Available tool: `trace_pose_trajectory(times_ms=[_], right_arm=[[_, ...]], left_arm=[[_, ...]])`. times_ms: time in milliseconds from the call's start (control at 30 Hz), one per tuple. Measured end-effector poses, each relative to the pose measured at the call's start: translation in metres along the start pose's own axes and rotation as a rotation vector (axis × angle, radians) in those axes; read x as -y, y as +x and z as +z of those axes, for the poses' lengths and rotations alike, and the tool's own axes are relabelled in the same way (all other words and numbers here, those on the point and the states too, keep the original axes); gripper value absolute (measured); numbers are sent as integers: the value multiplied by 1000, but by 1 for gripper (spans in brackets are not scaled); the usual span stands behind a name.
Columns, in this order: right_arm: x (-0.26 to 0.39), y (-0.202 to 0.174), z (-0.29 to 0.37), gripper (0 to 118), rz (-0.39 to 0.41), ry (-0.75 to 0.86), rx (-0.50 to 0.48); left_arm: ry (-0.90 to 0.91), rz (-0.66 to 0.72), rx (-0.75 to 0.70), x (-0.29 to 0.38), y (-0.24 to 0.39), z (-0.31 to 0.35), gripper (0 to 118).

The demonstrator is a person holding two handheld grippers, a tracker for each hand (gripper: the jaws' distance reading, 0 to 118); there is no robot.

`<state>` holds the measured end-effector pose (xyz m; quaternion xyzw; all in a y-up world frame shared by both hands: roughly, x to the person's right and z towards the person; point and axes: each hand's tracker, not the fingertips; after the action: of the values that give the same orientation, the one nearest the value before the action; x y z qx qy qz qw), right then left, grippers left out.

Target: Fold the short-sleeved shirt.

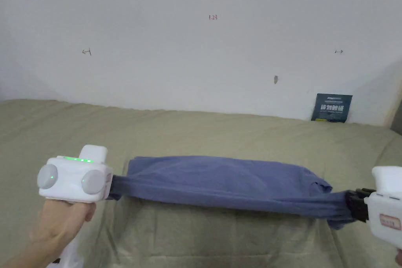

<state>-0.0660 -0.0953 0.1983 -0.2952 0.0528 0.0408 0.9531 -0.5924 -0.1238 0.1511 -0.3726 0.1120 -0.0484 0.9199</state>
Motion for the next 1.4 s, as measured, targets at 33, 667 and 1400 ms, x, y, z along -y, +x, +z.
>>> trace_pose_trajectory(times_ms=[33, 667, 1400], right_arm=[[21, -3, 12, 0, -1, -28, -13], [228, -28, 175, 0, -124, -198, -101], [226, -27, 157, 118, -139, -214, -60]], left_arm=[[5, 14, 2, 19, -5, 7, 0], [-95, 153, 105, 242, -77, 142, 0], [-28, 199, 140, 264, -78, 190, 115]])
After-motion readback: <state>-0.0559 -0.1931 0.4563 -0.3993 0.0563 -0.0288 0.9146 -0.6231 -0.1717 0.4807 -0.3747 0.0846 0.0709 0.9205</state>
